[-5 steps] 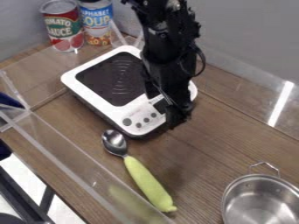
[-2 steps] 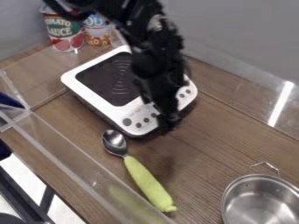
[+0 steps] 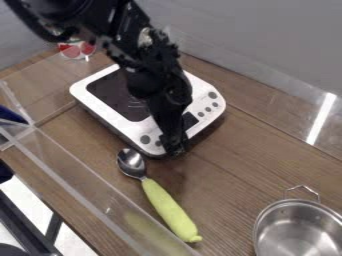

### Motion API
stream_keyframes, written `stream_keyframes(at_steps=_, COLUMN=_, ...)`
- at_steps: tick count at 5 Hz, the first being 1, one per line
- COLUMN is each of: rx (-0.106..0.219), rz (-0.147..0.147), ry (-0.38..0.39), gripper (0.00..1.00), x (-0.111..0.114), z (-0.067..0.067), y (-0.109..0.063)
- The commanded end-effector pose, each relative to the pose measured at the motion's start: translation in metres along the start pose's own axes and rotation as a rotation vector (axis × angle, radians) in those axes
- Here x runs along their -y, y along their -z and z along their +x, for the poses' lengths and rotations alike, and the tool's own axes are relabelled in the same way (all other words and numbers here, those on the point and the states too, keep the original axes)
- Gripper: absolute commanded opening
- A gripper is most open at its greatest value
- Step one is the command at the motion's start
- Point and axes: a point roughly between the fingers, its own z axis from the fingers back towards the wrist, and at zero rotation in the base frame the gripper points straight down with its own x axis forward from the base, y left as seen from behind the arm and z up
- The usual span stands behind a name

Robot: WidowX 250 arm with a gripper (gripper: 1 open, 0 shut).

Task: Put green spoon on the white and black stove top

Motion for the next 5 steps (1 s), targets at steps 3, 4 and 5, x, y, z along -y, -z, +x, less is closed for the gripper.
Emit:
stream_keyframes(at_steps=3, rx=-0.05, rz=0.008, ry=-0.075, gripper=1.0, x=0.006, z=-0.032, y=0.001)
stream_keyframes(at_steps=4, rx=-0.059, rz=0.018, ry=-0.095, gripper=1.0, x=0.006, z=-0.033, y=0.002)
stream_keyframes(at_steps=5, rx=-0.071, rz=0.028, ry=-0.118, gripper=1.0, x=0.007, z=-0.033, y=0.003)
